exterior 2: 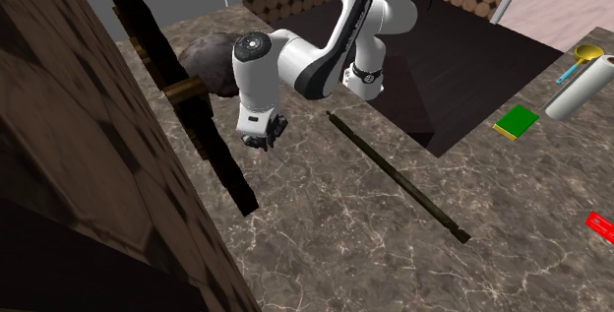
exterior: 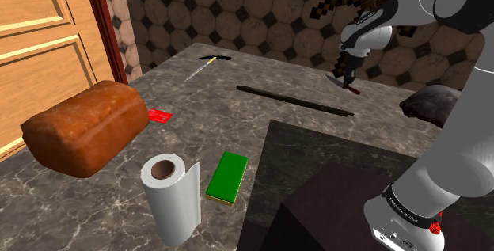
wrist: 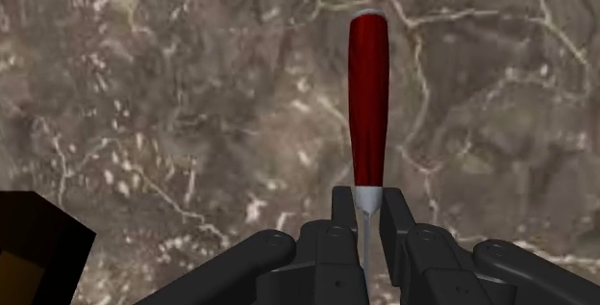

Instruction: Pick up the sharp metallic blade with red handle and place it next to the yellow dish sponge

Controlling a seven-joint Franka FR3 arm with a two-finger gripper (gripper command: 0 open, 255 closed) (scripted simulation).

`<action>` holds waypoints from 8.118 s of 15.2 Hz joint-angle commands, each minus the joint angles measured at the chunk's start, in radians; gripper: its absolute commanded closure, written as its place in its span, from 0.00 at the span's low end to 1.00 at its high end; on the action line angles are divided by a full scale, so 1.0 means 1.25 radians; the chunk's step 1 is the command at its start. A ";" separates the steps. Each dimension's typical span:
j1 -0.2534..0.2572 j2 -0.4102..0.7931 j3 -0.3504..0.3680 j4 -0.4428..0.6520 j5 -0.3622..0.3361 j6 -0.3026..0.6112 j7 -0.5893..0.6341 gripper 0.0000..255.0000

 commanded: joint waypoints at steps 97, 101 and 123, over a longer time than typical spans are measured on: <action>0.647 0.337 0.624 0.678 -0.098 -0.349 1.292 1.00; 0.646 0.344 0.623 0.648 -0.099 -0.311 1.292 1.00; 0.648 0.351 0.623 0.716 -0.099 -0.372 1.290 0.00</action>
